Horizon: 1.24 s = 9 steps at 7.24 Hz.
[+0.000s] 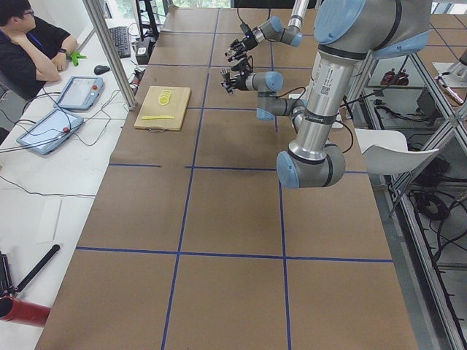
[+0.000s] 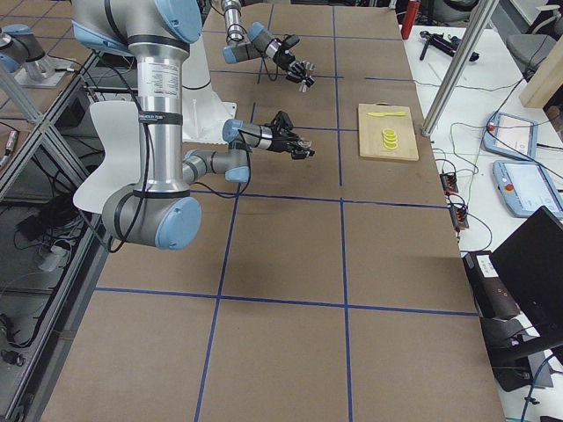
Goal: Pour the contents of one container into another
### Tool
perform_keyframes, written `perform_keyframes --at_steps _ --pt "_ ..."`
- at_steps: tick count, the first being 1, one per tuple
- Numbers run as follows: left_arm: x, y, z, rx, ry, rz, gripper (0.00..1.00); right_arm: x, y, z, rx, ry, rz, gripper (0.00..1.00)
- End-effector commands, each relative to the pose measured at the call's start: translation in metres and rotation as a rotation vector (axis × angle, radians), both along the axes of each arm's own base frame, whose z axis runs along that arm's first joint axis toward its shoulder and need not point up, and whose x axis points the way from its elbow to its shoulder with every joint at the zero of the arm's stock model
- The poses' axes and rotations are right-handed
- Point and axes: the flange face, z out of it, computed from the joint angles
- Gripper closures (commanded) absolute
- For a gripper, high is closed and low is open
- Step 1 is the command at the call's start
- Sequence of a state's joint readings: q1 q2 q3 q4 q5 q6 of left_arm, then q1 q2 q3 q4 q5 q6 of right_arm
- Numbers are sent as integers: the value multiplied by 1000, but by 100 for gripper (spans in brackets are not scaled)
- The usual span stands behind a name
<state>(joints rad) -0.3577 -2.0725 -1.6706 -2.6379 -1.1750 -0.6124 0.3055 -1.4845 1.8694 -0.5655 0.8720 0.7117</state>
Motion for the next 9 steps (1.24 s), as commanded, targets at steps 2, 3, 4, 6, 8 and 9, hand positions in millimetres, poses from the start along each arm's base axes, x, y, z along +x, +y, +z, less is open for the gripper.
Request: perform_keyframes --at_steps 2,3,4,6,8,9 --pt "20 -35 1 12 -47 126 100 15 -12 -70 30 103 -98 100" --pt "22 -36 -1 17 -48 159 100 15 -12 -70 36 116 -101 100" --pt "27 -37 -4 48 -64 179 100 14 -11 -70 35 117 -104 100" --pt "35 -36 -9 62 -68 215 100 8 -14 -77 27 144 -102 100" --pt "51 -42 -13 57 -78 229 100 3 -20 -100 67 197 -109 100" --pt "53 -43 -10 60 -73 229 100 3 -17 -104 57 226 -116 100"
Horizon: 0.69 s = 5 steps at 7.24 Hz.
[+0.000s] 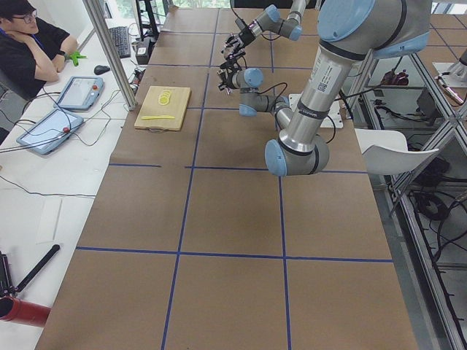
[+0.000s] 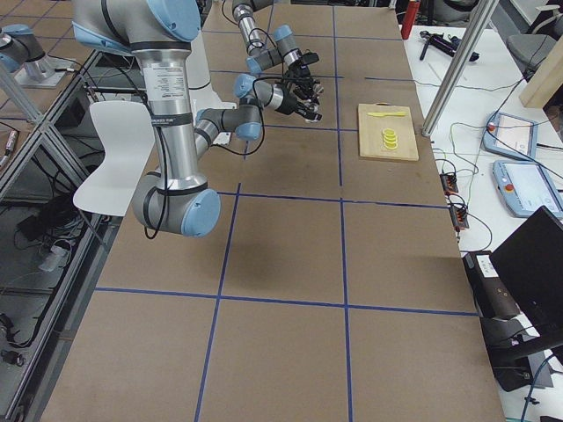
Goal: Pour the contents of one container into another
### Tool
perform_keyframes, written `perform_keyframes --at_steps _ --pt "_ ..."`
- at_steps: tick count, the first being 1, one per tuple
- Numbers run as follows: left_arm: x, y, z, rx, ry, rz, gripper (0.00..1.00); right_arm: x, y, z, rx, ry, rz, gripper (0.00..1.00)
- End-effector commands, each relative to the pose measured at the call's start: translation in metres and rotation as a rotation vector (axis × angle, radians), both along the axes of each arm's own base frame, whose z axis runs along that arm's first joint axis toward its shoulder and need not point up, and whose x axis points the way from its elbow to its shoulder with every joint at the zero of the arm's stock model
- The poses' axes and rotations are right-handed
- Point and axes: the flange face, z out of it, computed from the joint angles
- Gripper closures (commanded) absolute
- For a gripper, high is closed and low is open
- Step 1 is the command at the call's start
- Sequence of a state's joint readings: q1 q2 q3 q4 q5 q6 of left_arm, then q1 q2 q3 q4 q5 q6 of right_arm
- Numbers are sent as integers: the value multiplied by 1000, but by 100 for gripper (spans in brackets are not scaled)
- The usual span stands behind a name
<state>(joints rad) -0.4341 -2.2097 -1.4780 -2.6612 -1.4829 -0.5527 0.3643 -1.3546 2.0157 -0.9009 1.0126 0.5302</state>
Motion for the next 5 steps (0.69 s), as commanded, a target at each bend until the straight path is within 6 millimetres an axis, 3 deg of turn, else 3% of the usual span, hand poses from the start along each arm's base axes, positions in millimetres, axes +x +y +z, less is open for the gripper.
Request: perform_keyframes --at_steps 1,2,5 --pt "9 -3 5 1 0 5 100 -7 -2 -30 7 65 -10 100" --pt "9 -3 4 2 3 5 100 -15 -6 -52 13 113 -15 100" --pt "10 0 -6 10 21 11 100 -16 -14 -54 -1 165 -5 100"
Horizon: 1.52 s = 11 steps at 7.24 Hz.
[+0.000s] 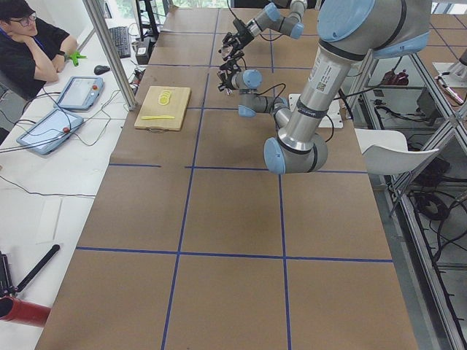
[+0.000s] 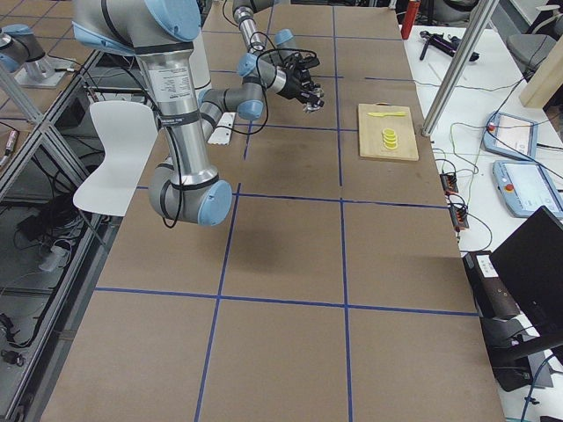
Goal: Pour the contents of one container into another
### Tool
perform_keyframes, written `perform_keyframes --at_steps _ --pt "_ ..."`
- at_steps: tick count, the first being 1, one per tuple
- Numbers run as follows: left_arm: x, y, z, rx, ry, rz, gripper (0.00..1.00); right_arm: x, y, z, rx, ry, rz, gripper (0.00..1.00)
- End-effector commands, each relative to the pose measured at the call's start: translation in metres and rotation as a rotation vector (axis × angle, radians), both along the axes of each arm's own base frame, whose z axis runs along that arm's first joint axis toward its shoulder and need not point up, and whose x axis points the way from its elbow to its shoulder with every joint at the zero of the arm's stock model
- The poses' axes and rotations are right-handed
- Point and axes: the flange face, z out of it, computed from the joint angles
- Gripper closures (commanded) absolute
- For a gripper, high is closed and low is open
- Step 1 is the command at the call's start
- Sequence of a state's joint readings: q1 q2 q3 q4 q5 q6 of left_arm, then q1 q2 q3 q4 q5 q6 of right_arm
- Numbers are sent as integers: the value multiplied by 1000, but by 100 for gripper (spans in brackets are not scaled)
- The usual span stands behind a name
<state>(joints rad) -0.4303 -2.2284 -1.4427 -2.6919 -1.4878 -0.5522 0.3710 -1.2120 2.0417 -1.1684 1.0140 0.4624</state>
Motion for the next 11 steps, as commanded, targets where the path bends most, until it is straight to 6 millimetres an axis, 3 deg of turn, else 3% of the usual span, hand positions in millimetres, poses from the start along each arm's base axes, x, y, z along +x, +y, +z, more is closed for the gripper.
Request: perform_keyframes --at_steps 1,4,6,11 --pt "2 2 -9 6 12 4 100 2 -6 0 8 43 4 100" --pt "12 15 -23 25 23 24 100 2 -7 -5 13 38 5 100" --pt "13 14 -22 139 -29 8 100 2 -7 -5 13 38 1 100" --pt "17 12 -20 156 -32 3 100 2 -6 -4 17 61 -16 100"
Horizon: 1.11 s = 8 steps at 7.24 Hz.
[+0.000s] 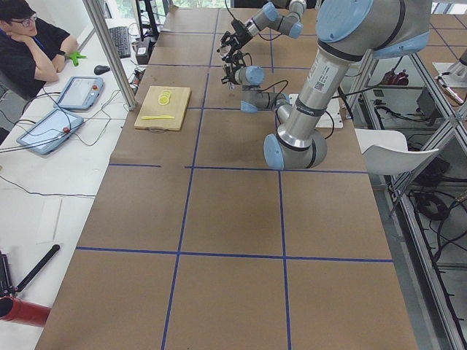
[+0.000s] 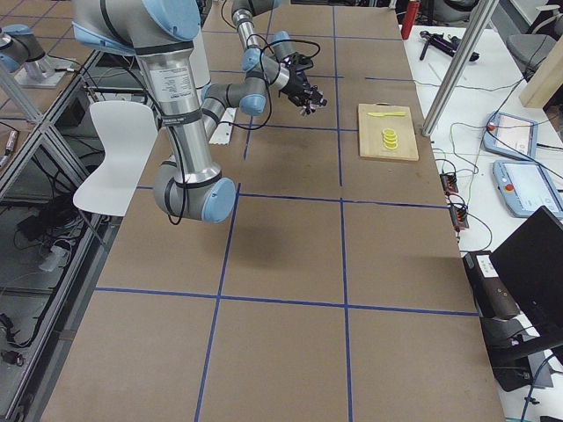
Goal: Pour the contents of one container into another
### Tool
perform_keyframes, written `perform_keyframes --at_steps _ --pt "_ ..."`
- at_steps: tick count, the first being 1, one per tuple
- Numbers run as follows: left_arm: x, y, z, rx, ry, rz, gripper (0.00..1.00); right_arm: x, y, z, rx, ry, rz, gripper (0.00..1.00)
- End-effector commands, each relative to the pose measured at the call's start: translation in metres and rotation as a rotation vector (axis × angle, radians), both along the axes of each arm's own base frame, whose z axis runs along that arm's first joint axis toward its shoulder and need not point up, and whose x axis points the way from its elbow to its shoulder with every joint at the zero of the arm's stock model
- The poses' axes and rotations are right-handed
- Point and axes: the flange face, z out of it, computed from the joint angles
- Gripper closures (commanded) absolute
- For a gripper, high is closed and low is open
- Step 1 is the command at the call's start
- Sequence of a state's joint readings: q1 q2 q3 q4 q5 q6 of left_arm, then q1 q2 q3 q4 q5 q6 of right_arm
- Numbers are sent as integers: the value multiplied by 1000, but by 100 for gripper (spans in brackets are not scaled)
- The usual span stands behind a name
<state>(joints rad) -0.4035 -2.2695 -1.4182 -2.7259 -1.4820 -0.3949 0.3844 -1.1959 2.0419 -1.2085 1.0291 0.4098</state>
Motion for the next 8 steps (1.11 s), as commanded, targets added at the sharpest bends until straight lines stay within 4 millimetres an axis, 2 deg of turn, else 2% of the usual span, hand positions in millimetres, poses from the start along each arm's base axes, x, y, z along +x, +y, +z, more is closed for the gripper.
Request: perform_keyframes --at_steps 1,6,8 --pt "3 -1 1 -1 -4 -2 100 0 1 0 1 3 -2 100" --pt "3 -1 0 -1 -3 -3 100 -5 3 1 21 63 -22 100" --pt "2 -2 0 -1 -2 -5 100 -8 -1 -25 56 147 -13 100"
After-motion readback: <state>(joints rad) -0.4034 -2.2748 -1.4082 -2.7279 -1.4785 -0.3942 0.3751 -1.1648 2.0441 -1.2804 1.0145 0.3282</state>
